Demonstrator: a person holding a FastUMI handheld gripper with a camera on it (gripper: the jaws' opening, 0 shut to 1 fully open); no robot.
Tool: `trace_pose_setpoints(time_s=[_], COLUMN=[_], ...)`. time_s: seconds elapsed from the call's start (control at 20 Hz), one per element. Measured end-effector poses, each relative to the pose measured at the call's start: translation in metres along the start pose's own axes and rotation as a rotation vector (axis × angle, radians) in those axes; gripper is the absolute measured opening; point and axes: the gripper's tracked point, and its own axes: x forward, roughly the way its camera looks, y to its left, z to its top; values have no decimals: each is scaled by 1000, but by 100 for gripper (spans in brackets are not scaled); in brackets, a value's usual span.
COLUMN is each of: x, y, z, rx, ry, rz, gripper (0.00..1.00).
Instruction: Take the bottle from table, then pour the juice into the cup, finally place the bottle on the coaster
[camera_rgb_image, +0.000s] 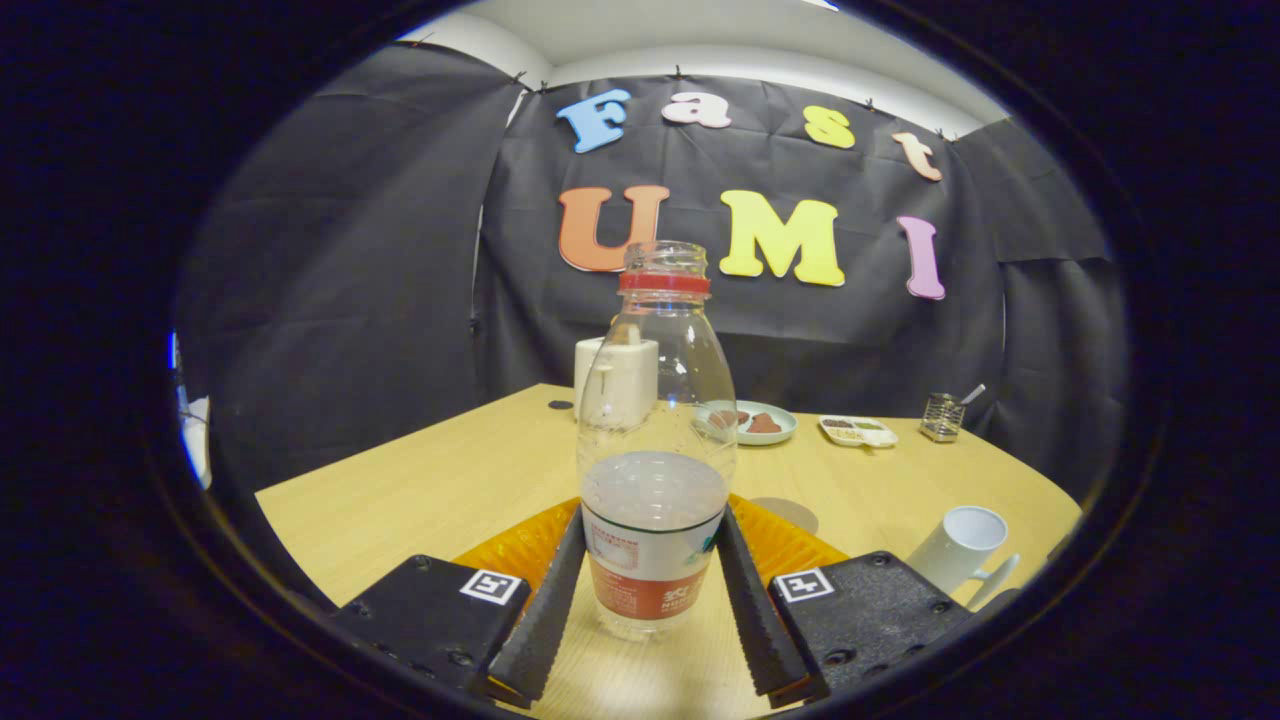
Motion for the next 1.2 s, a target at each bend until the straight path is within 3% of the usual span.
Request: trace_pose_setpoints(time_s=[0.1, 0.4, 0.75, 1.2], x=[-8, -34, -40, -40], y=[-4, 11, 19, -2], z=[-3, 18, 22, 34], rx=[53, 436, 593, 974], ry=[33, -7, -8, -40], rz=[-19, 124, 190, 221], gripper=[78, 76, 76, 75])
